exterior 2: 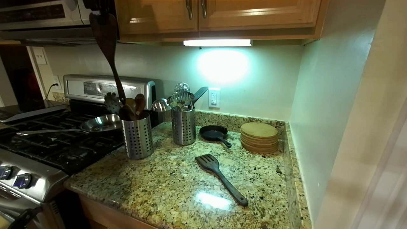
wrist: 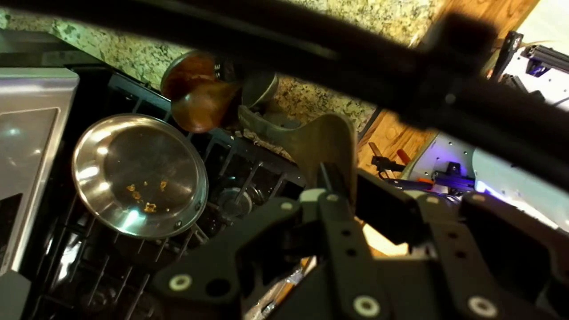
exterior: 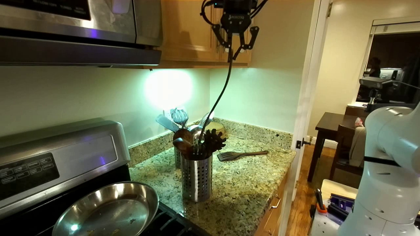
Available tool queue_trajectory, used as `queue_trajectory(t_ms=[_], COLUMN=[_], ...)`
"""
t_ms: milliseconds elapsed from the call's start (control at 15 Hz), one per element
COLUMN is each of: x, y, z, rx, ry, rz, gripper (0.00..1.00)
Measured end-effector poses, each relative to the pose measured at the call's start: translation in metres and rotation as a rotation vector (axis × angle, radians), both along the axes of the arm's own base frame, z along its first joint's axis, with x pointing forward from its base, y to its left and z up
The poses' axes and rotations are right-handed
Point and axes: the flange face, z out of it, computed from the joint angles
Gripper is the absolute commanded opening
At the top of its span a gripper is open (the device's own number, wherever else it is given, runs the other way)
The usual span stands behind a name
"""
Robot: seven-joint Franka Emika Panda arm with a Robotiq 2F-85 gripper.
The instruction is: Pick up the wooden spoon and put it in the spoon holder
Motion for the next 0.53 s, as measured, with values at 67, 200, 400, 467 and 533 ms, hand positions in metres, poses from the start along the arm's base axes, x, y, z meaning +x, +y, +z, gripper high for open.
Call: queue_trajectory(t_ms=[67, 200, 400, 467, 533], x=[0.005, 0.013, 0.024, 0.028, 0.031], y=[0.002, 0.004, 0.007, 0.008, 0.009], z=[-0.008, -0.025, -0.052, -0.061, -0.069], rx=[-0.002, -0.005, -0.013, -0.012, -0.008], ry=[0.014, 0.042, 0.079, 0.086, 0.092], rz=[0.017, 0.05, 0.099, 0.113, 0.126], gripper=[0.05, 0.05, 0.05, 0.05, 0.05])
